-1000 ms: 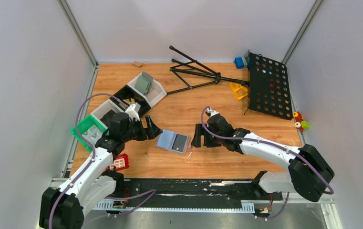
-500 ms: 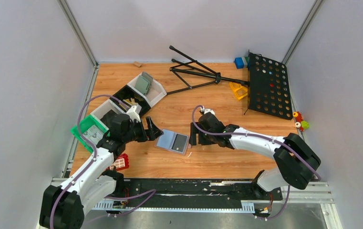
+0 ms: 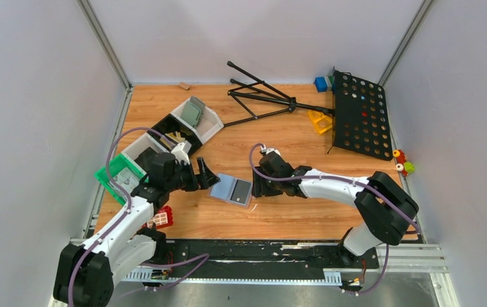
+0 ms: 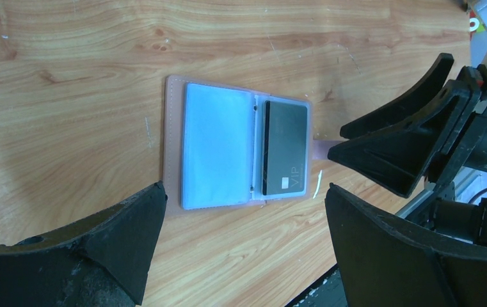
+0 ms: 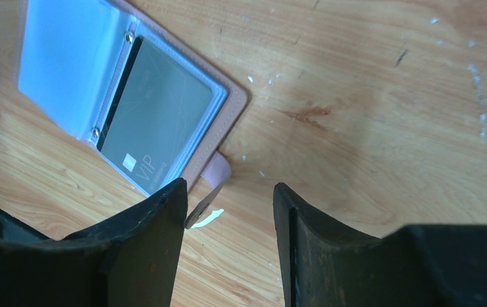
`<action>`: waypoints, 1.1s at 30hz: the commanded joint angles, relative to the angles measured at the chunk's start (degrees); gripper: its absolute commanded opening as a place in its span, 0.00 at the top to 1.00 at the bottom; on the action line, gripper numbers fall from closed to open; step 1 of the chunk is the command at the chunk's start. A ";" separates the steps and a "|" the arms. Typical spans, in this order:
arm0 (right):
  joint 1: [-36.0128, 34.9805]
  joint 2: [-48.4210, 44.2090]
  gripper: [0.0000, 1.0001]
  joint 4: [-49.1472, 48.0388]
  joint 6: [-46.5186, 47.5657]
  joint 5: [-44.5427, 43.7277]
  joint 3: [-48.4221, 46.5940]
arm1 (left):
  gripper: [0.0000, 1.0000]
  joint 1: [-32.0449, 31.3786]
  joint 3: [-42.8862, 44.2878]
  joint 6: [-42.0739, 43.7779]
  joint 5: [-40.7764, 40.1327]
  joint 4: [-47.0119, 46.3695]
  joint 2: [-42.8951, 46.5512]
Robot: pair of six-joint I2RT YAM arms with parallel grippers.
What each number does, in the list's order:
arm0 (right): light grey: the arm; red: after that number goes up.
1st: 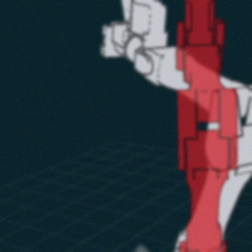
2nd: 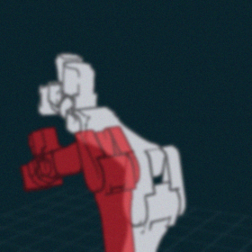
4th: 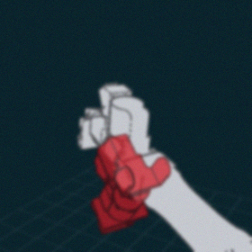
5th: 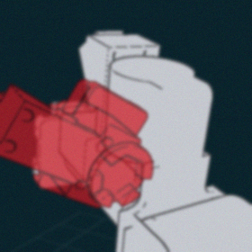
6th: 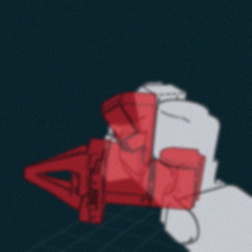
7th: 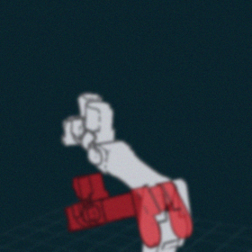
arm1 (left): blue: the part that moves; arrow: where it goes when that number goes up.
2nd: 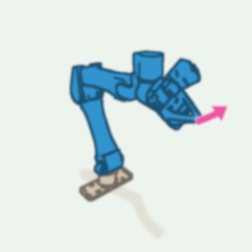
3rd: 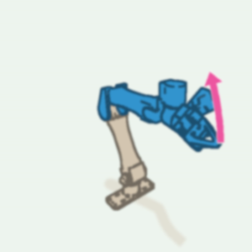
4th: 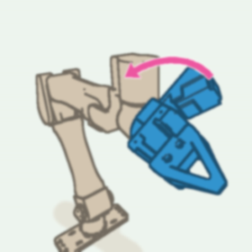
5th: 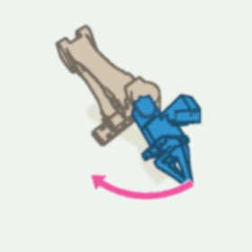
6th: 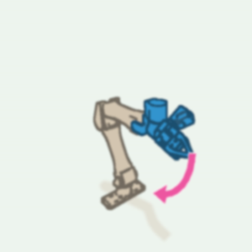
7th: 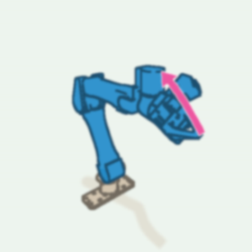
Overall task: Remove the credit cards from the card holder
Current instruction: Pick up the card holder from the center of the board.
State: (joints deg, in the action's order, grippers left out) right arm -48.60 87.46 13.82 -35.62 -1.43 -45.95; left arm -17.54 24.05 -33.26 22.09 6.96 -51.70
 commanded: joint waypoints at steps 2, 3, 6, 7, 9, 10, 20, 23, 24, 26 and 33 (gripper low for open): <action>-1.15 1.01 0.54 -2.22 0.24 3.07 -1.55 | 0.00 -0.28 0.02 0.76 1.51 -1.99 -2.12; -1.13 0.90 0.59 -2.42 0.29 3.50 -1.39 | 0.00 -0.27 0.03 0.89 1.66 -2.03 -2.65; -1.15 0.20 0.77 -2.28 0.63 3.59 -1.33 | 0.00 -0.30 -0.05 1.41 2.18 -2.36 -4.16; -1.15 -0.34 0.83 -2.11 0.89 3.36 -1.33 | 0.00 -0.30 0.02 1.60 2.32 -2.46 -4.53; -1.13 -1.25 0.97 -1.99 1.74 2.75 -1.22 | 0.00 -0.30 -0.21 1.83 2.71 -2.64 -5.25; -1.16 -1.71 0.99 -1.75 2.01 2.41 -1.28 | 0.00 -0.30 -0.28 2.07 2.97 -2.80 -5.45; -1.14 -5.61 1.00 -1.96 8.37 -1.05 -0.58 | 0.00 -0.45 -2.74 1.46 6.03 -6.69 -6.09; -1.14 -7.79 1.00 -3.30 12.22 -0.97 0.25 | 0.00 -0.97 -3.12 1.69 6.44 -9.40 -6.45; -1.15 -8.28 1.00 -3.64 13.45 -0.99 0.39 | 0.00 -1.14 -3.52 1.63 6.64 -10.31 -6.47; -1.15 -9.33 1.00 -4.24 15.21 -1.37 0.86 | 0.00 -1.34 -4.61 0.97 6.77 -13.43 -6.51; -0.39 -11.70 1.00 -6.08 17.96 -2.70 3.09 | 0.00 -2.26 -7.90 -2.67 7.65 -26.79 -9.56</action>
State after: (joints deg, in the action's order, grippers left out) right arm -49.43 77.60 11.07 -20.88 -2.55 -43.79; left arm -18.96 16.43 -34.26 28.51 -10.46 -59.13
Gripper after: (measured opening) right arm 0.040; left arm 0.999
